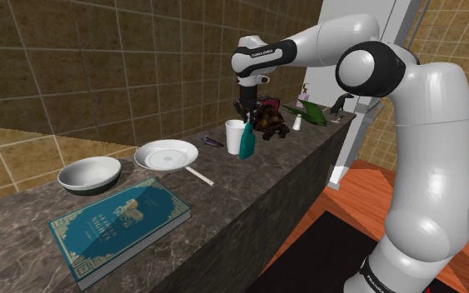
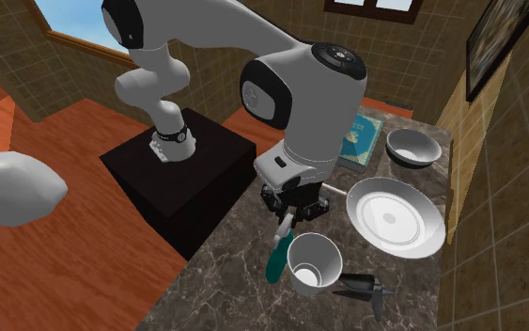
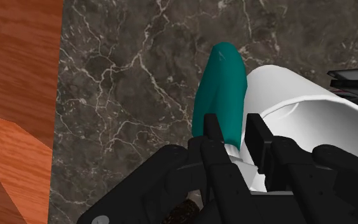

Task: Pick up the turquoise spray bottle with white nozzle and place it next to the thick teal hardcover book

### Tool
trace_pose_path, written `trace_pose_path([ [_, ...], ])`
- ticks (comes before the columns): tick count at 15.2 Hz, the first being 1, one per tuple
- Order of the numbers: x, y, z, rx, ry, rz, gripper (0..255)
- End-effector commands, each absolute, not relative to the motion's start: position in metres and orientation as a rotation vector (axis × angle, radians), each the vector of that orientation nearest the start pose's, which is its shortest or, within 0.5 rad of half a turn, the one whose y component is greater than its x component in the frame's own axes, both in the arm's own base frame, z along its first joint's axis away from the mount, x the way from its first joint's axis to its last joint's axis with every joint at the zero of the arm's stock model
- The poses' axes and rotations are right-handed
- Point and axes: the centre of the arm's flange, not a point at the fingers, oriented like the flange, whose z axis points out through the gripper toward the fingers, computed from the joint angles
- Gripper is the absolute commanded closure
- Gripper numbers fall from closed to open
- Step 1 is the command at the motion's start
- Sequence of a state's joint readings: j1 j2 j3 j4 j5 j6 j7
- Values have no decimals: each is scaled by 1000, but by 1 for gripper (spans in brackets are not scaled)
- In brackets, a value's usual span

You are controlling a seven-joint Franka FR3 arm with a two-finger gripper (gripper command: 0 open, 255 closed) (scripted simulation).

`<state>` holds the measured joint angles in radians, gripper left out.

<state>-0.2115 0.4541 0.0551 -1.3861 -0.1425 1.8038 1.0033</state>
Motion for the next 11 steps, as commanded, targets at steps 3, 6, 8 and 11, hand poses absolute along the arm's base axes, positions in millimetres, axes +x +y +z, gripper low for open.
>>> trace_pose_path([
  [3, 678, -126, 449, -2754, 1745, -23, 255],
  [6, 678, -126, 449, -2754, 1745, -23, 255],
  [8, 678, -126, 454, -2754, 1745, -23, 255],
  [11, 678, -126, 470, -2754, 1745, -23, 255],
])
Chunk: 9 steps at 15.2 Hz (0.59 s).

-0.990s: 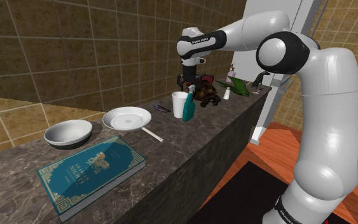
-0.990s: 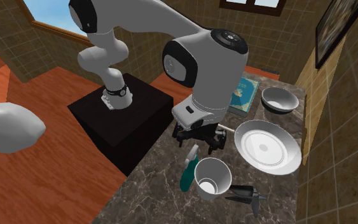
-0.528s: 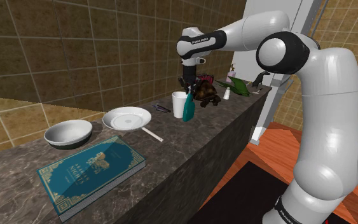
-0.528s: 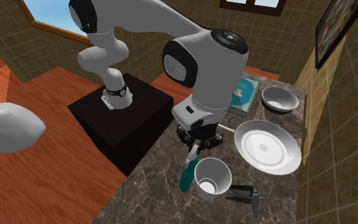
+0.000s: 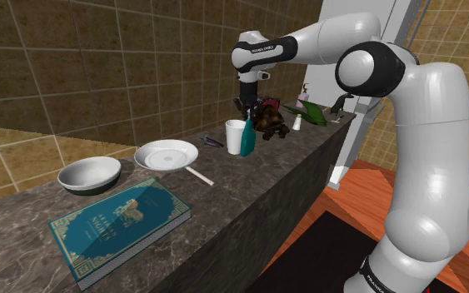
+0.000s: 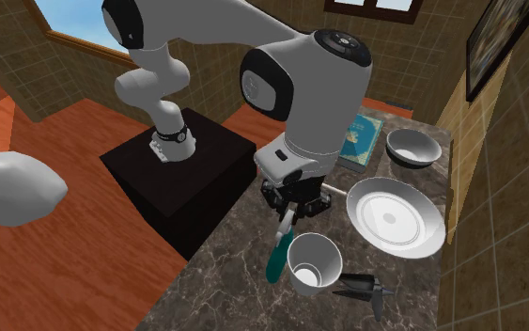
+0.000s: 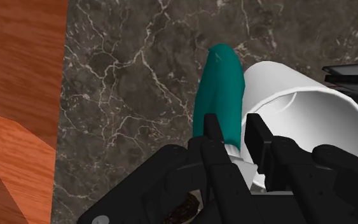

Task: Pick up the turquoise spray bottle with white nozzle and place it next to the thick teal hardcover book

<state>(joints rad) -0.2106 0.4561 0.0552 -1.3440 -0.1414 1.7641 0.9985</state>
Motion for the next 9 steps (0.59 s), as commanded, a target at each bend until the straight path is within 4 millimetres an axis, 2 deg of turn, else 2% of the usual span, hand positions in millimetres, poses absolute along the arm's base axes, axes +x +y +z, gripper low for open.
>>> trace_pose_path([
  [1, 678, -126, 475, -2754, 1745, -23, 255],
  [9, 678, -126, 517, -2754, 1745, -23, 255],
])
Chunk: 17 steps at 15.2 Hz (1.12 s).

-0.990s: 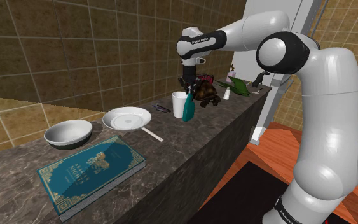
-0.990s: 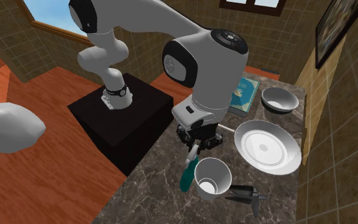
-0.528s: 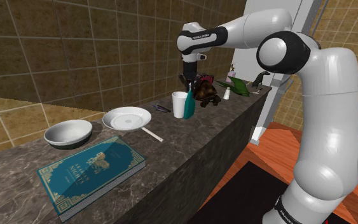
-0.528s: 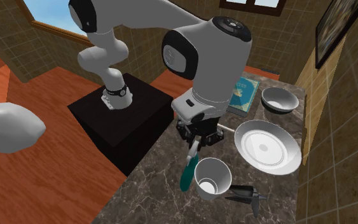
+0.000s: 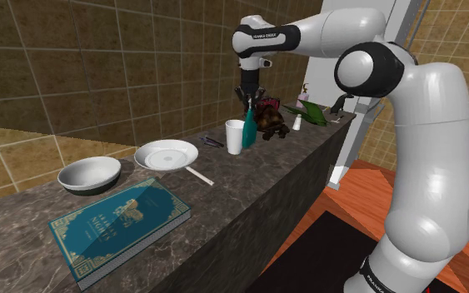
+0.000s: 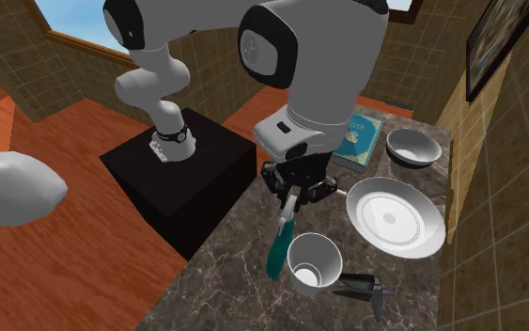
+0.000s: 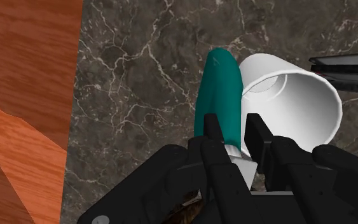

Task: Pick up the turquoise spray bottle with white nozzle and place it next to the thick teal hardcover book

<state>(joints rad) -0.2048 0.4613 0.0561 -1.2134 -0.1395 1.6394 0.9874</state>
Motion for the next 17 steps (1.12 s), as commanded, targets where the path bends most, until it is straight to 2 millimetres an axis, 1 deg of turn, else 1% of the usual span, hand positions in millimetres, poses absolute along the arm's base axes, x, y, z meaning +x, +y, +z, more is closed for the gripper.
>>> trace_pose_path([
  [1, 678, -126, 523, -2754, 1745, -23, 255],
  [8, 678, -126, 559, -2754, 1745, -23, 255],
  [17, 624, -30, 605, -2754, 1745, -23, 255],
])
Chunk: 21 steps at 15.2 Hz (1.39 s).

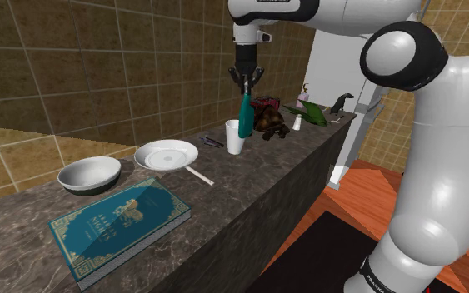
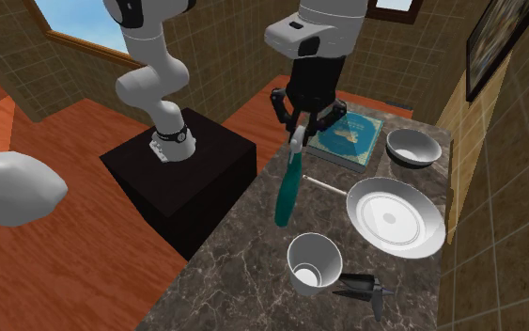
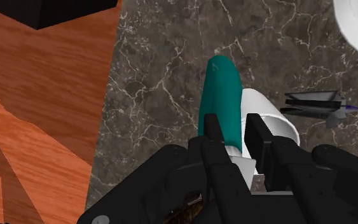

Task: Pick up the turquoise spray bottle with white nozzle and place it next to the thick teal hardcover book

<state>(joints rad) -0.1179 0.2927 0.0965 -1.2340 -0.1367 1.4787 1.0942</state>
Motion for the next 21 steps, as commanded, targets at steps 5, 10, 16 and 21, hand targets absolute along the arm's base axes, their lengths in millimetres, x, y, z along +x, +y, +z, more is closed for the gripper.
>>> trace_pose_path([
  [5, 595, 23, 631, -2754, 1745, -23, 255],
  [10, 565, 76, 657, -2754, 1745, -23, 255],
  [16, 529, 139, 688, -2754, 1745, -23, 255],
  [21, 500, 192, 714, -2754, 1745, -23, 255],
])
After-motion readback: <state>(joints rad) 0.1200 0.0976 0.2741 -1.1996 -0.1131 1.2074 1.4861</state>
